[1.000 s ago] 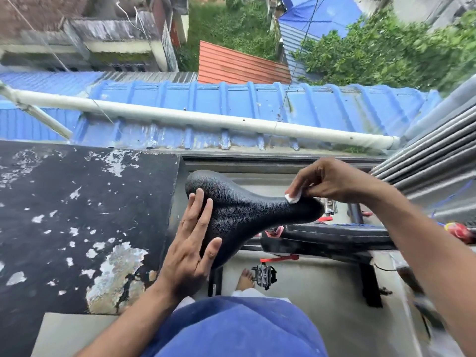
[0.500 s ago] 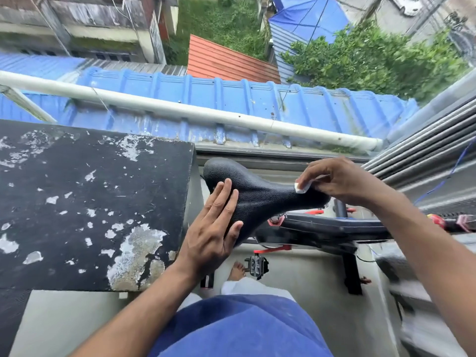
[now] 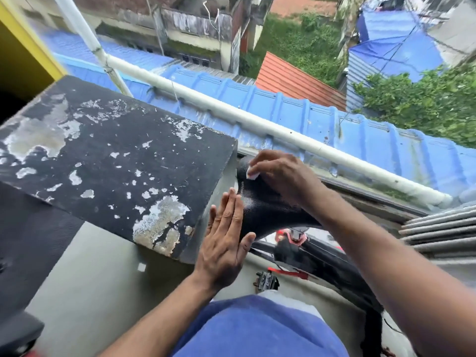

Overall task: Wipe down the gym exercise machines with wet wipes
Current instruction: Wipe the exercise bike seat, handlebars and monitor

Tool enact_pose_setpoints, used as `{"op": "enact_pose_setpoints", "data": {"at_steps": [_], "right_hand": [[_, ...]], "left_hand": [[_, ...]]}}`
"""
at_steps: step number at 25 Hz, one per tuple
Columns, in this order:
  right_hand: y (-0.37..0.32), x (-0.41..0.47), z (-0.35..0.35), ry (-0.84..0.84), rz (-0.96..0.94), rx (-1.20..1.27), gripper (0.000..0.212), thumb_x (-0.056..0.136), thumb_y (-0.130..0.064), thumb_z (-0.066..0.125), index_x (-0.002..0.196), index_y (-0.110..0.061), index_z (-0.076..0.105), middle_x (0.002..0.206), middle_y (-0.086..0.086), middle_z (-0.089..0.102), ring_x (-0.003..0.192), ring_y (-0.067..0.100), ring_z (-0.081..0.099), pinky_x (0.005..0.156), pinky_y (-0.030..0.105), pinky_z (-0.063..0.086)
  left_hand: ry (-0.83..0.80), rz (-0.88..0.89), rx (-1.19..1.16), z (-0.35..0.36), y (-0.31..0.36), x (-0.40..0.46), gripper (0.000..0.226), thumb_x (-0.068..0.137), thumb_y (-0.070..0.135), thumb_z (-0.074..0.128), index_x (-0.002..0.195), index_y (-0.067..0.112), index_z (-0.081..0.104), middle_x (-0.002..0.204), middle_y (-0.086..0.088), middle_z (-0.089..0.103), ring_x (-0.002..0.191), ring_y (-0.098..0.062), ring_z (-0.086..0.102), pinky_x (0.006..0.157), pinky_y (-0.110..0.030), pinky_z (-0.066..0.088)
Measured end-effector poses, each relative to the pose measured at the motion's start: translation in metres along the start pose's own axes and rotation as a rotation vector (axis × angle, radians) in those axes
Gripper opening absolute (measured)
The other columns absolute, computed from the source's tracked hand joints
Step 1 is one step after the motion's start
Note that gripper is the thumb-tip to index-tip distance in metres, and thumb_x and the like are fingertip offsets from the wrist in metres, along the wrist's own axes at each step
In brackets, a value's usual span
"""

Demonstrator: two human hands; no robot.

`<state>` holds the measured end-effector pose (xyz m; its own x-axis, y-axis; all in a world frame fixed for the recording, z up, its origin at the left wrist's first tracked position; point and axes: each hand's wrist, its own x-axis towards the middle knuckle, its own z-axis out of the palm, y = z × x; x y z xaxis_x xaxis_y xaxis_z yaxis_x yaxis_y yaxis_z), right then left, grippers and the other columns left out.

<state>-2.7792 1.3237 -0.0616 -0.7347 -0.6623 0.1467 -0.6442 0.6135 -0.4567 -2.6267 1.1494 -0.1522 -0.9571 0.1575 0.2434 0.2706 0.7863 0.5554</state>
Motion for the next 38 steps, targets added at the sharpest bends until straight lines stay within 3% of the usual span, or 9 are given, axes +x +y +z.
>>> {"op": "enact_pose_setpoints", "data": {"at_steps": [6, 10, 15, 20, 22, 25, 29, 35, 38], "right_hand": [[0.022, 0.067, -0.001, -0.269, -0.252, -0.145, 0.023, 0.098, -0.009, 0.058, 0.1, -0.023, 0.075, 0.108, 0.0, 0.072, 0.1, 0.025, 0.068, 0.084, 0.039, 0.056], [0.023, 0.026, -0.006, -0.171, -0.407, -0.051, 0.023, 0.098, -0.01, 0.055, 0.095, -0.021, 0.075, 0.112, -0.004, 0.073, 0.101, 0.019, 0.071, 0.08, 0.028, 0.052], [0.046, -0.074, -0.014, -0.078, -0.368, 0.11, 0.024, 0.103, -0.015, 0.055, 0.118, -0.018, 0.074, 0.136, -0.003, 0.065, 0.13, 0.01, 0.058, 0.112, 0.031, 0.045], [0.039, -0.029, 0.004, -0.087, -0.464, 0.045, 0.054, 0.11, -0.035, 0.027, 0.12, -0.011, 0.075, 0.137, 0.006, 0.066, 0.136, 0.019, 0.054, 0.116, 0.032, 0.041], [0.035, 0.011, 0.014, -0.11, -0.49, 0.012, 0.045, 0.106, -0.023, 0.035, 0.109, -0.01, 0.077, 0.126, 0.006, 0.071, 0.125, 0.022, 0.062, 0.108, 0.033, 0.048], [0.037, 0.062, 0.018, -0.114, -0.217, 0.098, 0.034, 0.092, 0.0, 0.05, 0.1, -0.016, 0.08, 0.109, 0.003, 0.077, 0.105, 0.022, 0.071, 0.093, 0.035, 0.055], [0.055, 0.05, 0.024, 0.032, 0.159, 0.387, 0.025, 0.089, -0.004, 0.068, 0.098, -0.022, 0.083, 0.099, -0.005, 0.079, 0.091, 0.011, 0.073, 0.087, 0.033, 0.058], [0.067, -0.03, -0.01, 0.042, 0.206, 0.358, 0.011, 0.088, -0.016, 0.078, 0.093, -0.025, 0.083, 0.082, -0.013, 0.075, 0.067, -0.013, 0.062, 0.066, 0.013, 0.051], [0.079, -0.086, -0.033, -0.111, 0.226, 0.375, 0.019, 0.088, -0.018, 0.076, 0.089, -0.036, 0.081, 0.096, -0.022, 0.077, 0.088, -0.007, 0.071, 0.085, 0.03, 0.06]], "left_hand": [[0.105, -0.173, 0.008, 0.012, 0.024, -0.001, 0.062, 0.109, 0.03, 0.027, 0.163, 0.001, 0.016, 0.174, -0.008, 0.006, 0.161, -0.023, 0.006, 0.129, -0.047, 0.009], [0.146, -0.193, 0.058, 0.014, 0.023, -0.003, 0.062, 0.112, 0.035, 0.021, 0.163, 0.001, 0.019, 0.174, -0.009, 0.011, 0.161, -0.025, 0.01, 0.127, -0.052, 0.017], [0.166, -0.204, 0.069, 0.019, 0.024, -0.003, 0.063, 0.112, 0.036, 0.021, 0.163, 0.0, 0.017, 0.174, -0.008, 0.009, 0.161, -0.025, 0.008, 0.128, -0.051, 0.015], [0.171, -0.21, 0.074, 0.02, 0.022, -0.003, 0.061, 0.111, 0.031, 0.027, 0.163, 0.001, 0.017, 0.174, -0.006, 0.01, 0.161, -0.023, 0.008, 0.129, -0.047, 0.013], [0.176, -0.209, 0.074, 0.019, 0.023, -0.002, 0.061, 0.111, 0.032, 0.026, 0.163, 0.001, 0.018, 0.174, -0.006, 0.01, 0.161, -0.023, 0.008, 0.129, -0.046, 0.012], [0.185, -0.23, 0.09, 0.019, 0.028, -0.003, 0.062, 0.112, 0.037, 0.021, 0.164, 0.002, 0.017, 0.175, -0.005, 0.007, 0.161, -0.023, 0.007, 0.13, -0.043, 0.009], [0.18, -0.226, 0.092, 0.021, 0.027, -0.008, 0.064, 0.112, 0.039, 0.021, 0.164, 0.002, 0.015, 0.175, -0.004, 0.004, 0.161, -0.024, 0.006, 0.13, -0.043, 0.009], [0.195, -0.193, 0.027, 0.023, 0.023, -0.007, 0.063, 0.113, 0.036, 0.023, 0.163, -0.002, 0.014, 0.175, -0.01, 0.005, 0.161, -0.03, 0.008, 0.128, -0.052, 0.016], [0.208, -0.152, 0.021, 0.023, 0.02, -0.006, 0.062, 0.113, 0.033, 0.024, 0.161, -0.005, 0.016, 0.174, -0.012, 0.007, 0.161, -0.032, 0.01, 0.128, -0.052, 0.016]]}}
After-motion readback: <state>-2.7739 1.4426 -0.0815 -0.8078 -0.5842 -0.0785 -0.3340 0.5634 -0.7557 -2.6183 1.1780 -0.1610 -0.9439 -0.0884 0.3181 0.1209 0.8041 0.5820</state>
